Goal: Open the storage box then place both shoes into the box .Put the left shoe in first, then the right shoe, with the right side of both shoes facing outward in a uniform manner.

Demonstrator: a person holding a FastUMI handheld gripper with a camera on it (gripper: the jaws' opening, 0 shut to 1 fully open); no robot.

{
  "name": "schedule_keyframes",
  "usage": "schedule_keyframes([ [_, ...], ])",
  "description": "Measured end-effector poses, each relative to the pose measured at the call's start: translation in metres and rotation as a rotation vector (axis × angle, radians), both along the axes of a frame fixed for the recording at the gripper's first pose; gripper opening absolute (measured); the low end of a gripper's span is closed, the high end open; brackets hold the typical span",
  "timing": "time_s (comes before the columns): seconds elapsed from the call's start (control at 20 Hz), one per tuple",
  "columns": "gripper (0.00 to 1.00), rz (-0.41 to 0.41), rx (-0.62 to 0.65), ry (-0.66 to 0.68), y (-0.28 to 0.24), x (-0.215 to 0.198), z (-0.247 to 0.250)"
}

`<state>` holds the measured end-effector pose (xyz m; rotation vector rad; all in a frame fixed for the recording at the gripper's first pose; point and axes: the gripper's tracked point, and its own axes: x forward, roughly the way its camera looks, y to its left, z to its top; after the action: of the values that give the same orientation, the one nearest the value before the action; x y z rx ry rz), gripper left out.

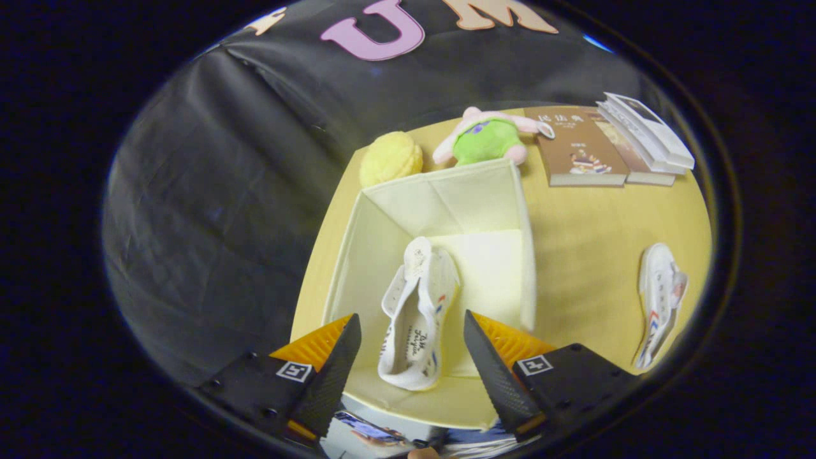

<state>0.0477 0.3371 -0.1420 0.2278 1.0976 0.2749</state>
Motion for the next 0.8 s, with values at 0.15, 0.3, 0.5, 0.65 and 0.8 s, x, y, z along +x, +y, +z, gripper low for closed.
schedule_keyframes([
  [0.15,1.0,0.022,0.02,-0.052,-0.035,-0.012,0.039],
  [0.3,1.0,0.009,-0.058,-0.106,-0.099,-0.018,0.056],
  [0.5,1.0,-0.053,-0.225,-0.128,-0.205,-0.025,0.044],
  [0.65,1.0,-0.098,-0.326,-0.103,-0.271,-0.033,0.019],
  [0.8,1.0,-0.124,-0.379,-0.074,-0.313,-0.041,-0.007],
])
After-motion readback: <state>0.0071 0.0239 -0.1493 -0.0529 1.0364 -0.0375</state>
